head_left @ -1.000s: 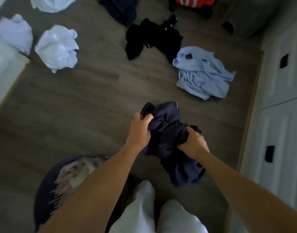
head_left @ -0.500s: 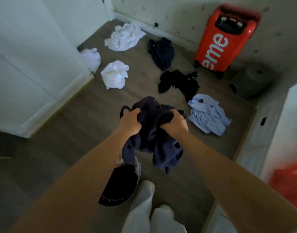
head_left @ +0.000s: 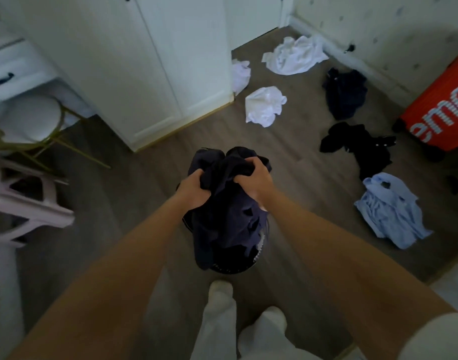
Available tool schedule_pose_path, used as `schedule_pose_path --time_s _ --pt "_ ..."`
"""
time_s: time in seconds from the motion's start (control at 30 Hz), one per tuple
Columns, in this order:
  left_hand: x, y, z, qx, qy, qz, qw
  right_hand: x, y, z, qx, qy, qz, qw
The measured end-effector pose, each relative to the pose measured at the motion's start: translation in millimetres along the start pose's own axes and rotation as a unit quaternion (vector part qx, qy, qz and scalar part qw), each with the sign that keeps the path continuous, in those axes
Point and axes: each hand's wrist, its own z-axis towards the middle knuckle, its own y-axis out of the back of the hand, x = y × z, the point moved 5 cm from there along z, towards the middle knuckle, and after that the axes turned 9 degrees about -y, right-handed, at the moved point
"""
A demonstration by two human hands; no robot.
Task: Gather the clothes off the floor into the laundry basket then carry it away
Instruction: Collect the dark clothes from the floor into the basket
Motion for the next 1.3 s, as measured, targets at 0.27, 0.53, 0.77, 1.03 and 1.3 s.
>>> schedule_pose_path --time_s 0.27,0.53,0.77,1.03,1.3 --pt "79 -55 24 0.051 0.034 -0.125 0.990 -73 -43 54 -0.030 -0.069 -0.066 0.995" --pt "70 -163 53 0.133 0.039 -0.204 0.969 -169 -11 80 -0.136 -0.174 -0.084 0.972" --pt "84 -201 89 0.167 -0.020 -0.202 0.965 -211 -2 110 -0.163 -0.218 -0.082 0.959" --pt "206 -207 120 0.212 -0.058 0.273 0.937 -253 -114 152 0.049 -0.239 0.004 0.970" --pt "278 -253 102 0.330 0.078 0.206 0.918 -313 -150 166 0.067 -0.097 -0.295 0.948"
